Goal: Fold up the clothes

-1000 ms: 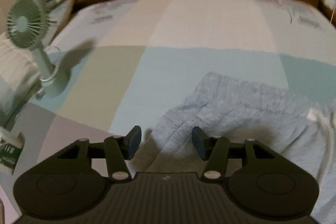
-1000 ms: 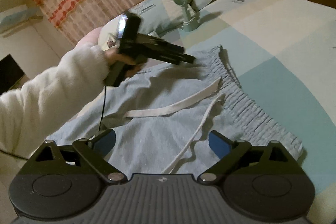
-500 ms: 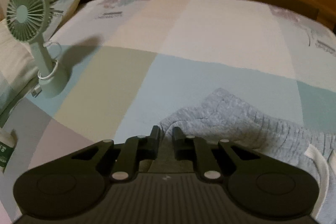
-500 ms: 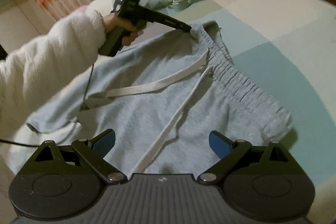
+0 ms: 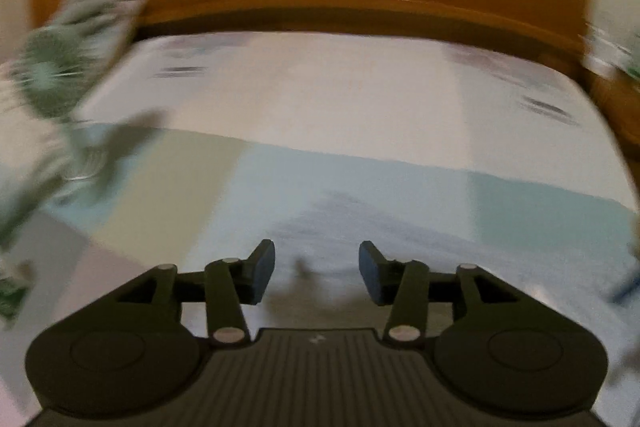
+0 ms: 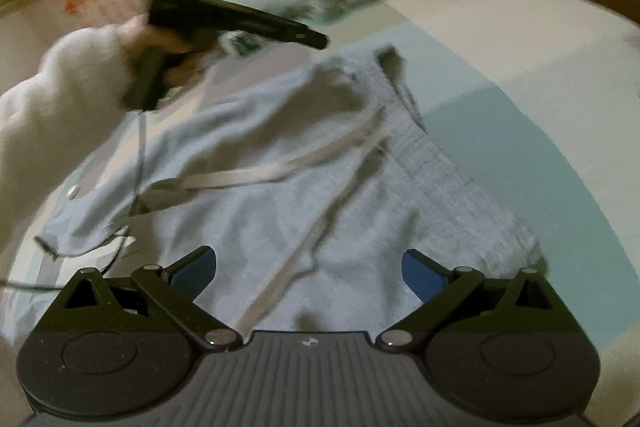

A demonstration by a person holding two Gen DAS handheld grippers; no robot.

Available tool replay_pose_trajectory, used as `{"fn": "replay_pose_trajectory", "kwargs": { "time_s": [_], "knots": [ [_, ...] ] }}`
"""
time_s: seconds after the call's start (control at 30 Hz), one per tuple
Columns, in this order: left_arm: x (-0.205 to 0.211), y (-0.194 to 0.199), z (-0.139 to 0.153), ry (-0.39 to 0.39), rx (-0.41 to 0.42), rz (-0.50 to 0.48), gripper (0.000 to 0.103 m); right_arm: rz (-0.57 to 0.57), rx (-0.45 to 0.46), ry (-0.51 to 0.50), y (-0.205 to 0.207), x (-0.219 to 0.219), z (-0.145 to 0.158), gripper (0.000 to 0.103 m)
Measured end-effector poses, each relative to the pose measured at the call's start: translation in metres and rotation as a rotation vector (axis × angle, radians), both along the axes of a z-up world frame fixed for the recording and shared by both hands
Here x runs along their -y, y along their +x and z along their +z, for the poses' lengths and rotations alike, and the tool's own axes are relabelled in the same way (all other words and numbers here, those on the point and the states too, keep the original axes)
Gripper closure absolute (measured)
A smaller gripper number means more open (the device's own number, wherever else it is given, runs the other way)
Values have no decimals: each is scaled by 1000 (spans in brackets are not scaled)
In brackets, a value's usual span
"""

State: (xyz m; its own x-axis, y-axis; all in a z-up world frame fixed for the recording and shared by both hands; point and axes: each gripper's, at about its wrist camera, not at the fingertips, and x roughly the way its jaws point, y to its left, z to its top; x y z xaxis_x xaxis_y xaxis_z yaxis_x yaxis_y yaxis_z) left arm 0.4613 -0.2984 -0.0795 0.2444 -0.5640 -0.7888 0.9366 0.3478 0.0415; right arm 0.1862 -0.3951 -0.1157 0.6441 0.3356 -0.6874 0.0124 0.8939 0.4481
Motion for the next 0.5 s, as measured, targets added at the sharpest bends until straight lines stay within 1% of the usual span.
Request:
{"fn": "replay_pose_trajectory", "kwargs": {
  "time_s": [0.07,0.17,0.2,0.27,0.3,0.37,0.43,0.5],
  "knots": [
    [10,-8,-12,19,-28,-20,53,8,-49,5,-2,-1,-11,1],
    [26,-11,-35,53,-54,6,53,4,-25,23,-21,-2,-17,1],
    [30,-10,-41,55,-61,18,53,6,-20,25,-26,-2,-16,1],
    [36,-8,-50,43,-73,49,49,9,-18,25,-31,-3,-15,1],
    [39,-6,-50,24,-76,68,47,10,-18,25,-33,-4,-14,1],
    [46,-1,-50,-9,-84,112,46,15,-19,23,-32,-6,-13,1],
    [54,2,-48,-3,-78,142,47,5,-22,23,-31,-7,-12,1],
    [59,-3,-44,12,-36,135,48,-1,-27,20,-31,-8,-11,1]
  ]
}}
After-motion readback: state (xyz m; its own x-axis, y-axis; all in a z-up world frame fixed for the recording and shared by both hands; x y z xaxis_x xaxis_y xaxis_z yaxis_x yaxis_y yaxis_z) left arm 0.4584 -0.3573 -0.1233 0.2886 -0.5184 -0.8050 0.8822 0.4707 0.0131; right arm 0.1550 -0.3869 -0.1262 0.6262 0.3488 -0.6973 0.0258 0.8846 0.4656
